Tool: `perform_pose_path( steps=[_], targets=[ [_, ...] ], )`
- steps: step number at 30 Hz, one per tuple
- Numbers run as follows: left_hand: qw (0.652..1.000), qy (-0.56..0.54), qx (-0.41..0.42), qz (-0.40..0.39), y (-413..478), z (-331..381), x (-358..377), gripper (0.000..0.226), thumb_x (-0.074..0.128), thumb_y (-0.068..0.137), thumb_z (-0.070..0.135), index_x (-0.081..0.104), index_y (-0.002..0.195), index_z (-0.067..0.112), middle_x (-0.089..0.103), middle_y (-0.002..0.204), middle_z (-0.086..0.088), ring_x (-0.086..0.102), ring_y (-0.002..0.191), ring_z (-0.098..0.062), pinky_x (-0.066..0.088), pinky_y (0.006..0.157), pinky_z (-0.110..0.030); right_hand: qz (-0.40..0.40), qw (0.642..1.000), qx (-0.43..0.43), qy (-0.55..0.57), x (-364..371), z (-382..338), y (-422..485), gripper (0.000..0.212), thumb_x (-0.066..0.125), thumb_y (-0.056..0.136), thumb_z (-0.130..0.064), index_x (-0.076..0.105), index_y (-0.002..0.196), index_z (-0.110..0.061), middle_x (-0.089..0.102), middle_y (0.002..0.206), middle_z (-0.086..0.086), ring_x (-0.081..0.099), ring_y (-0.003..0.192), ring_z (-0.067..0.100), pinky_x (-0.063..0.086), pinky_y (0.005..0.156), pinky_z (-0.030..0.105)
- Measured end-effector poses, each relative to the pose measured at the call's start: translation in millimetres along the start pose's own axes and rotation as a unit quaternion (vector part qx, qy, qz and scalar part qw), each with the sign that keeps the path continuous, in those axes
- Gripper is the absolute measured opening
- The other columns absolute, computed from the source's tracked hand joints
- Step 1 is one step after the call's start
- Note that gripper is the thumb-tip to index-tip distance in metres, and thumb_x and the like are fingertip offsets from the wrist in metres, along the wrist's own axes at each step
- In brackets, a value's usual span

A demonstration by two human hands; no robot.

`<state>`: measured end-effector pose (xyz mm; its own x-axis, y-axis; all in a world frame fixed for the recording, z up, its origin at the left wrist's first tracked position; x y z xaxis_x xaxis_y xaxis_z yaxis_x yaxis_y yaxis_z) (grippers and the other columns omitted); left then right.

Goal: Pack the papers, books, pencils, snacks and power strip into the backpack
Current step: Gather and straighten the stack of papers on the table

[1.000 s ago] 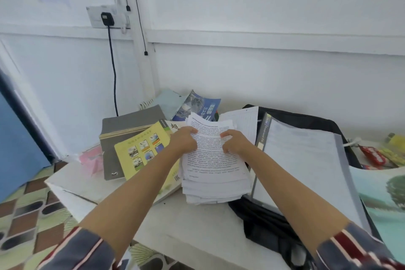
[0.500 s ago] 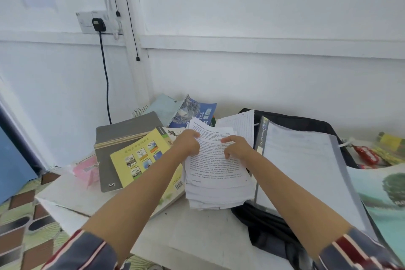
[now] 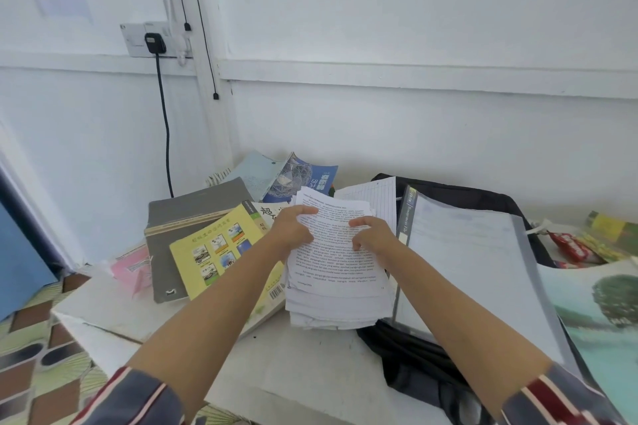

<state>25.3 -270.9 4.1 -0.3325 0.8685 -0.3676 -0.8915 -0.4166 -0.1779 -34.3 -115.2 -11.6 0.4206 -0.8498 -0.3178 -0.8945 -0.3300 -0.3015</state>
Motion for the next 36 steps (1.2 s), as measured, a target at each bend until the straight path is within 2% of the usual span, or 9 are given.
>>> perform_pose_path(
  steps=[2,4,10,17,22,26,29,31,36],
  targets=[
    [0.999,-0.026,-0.019,-0.013,0,-5,1,0.059,0.053,0.077,-0.023,0.058,0.123,0.015,0.043,0.135,-0.012,0.048,0.112,-0.031,0.049,0.091,-0.039,-0.004,1.000,0.002,0.004,1,0,-2,0.049,0.050,0.081,0.016,0.054,0.121,-0.011,0.045,0.132,0.008,0.047,0.097,0.020,0.045,0.059,0.020],
    [0.997,-0.059,-0.033,-0.029,1,-8,2,0.058,0.051,0.078,-0.025,0.059,0.120,0.015,0.045,0.131,-0.012,0.051,0.105,-0.031,0.050,0.091,-0.044,-0.004,1.000,0.002,0.009,0,1,-2,0.048,0.050,0.081,0.015,0.055,0.120,-0.011,0.045,0.133,0.009,0.047,0.097,0.021,0.047,0.066,0.023],
    [0.980,-0.189,0.014,-0.059,6,9,-9,0.057,0.047,0.075,-0.028,0.061,0.107,0.017,0.047,0.138,-0.015,0.052,0.117,-0.036,0.050,0.090,-0.044,-0.005,0.995,-0.045,0.085,-6,-12,-3,0.042,0.052,0.079,0.017,0.057,0.111,-0.009,0.042,0.137,0.010,0.050,0.112,0.027,0.051,0.083,0.034],
    [0.954,-0.281,0.079,-0.072,11,53,-19,0.057,0.045,0.076,-0.026,0.059,0.113,0.014,0.053,0.130,-0.013,0.056,0.110,-0.032,0.053,0.077,-0.037,-0.002,0.973,-0.124,0.193,-34,-43,-3,0.042,0.056,0.078,0.016,0.054,0.104,-0.017,0.054,0.120,0.007,0.058,0.092,0.019,0.049,0.060,0.025],
    [0.941,-0.308,0.095,-0.101,21,69,-2,0.059,0.045,0.078,-0.026,0.053,0.124,0.011,0.058,0.116,-0.010,0.060,0.097,-0.025,0.055,0.077,-0.035,0.016,0.969,-0.130,0.210,-59,-49,7,0.050,0.057,0.076,0.018,0.055,0.107,-0.021,0.056,0.122,0.011,0.059,0.103,0.030,0.055,0.078,0.040],
    [0.927,-0.335,0.084,-0.143,37,70,21,0.059,0.043,0.080,-0.025,0.051,0.125,0.012,0.060,0.112,-0.009,0.061,0.094,-0.023,0.057,0.067,-0.031,0.032,0.973,-0.121,0.195,-74,-46,13,0.050,0.057,0.076,0.017,0.054,0.108,-0.021,0.056,0.120,0.009,0.059,0.098,0.027,0.054,0.070,0.033],
    [0.932,-0.321,0.079,-0.147,57,64,34,0.057,0.044,0.079,-0.026,0.054,0.118,0.014,0.053,0.128,-0.012,0.057,0.106,-0.029,0.054,0.073,-0.034,0.074,0.977,-0.113,0.167,-87,-42,18,0.047,0.054,0.077,0.019,0.052,0.109,-0.016,0.053,0.113,0.006,0.057,0.082,0.014,0.047,0.058,0.023],
    [0.947,-0.280,0.071,-0.140,71,56,44,0.057,0.044,0.078,-0.026,0.055,0.118,0.013,0.048,0.136,-0.011,0.054,0.111,-0.029,0.052,0.075,-0.033,0.092,0.981,-0.097,0.141,-91,-36,27,0.045,0.051,0.079,0.019,0.051,0.110,-0.014,0.051,0.117,0.008,0.056,0.084,0.016,0.046,0.058,0.021],
    [0.988,-0.075,0.062,-0.119,93,30,66,0.053,0.050,0.080,-0.020,0.052,0.126,0.008,0.041,0.142,-0.011,0.045,0.125,-0.028,0.042,0.088,-0.028,0.135,0.987,-0.079,-0.042,-81,-19,48,0.041,0.041,0.082,0.010,0.047,0.112,-0.017,0.043,0.128,0.008,0.049,0.099,0.020,0.049,0.083,0.032]
  ],
)
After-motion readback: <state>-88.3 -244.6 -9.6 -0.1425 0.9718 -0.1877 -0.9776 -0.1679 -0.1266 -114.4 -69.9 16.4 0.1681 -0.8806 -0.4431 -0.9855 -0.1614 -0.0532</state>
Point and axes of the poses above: each hand's wrist, its own y-axis towards the middle knuckle, its own x-axis out of the palm, z = x × y, the point moved 7 cm from there along y, towards the middle knuckle
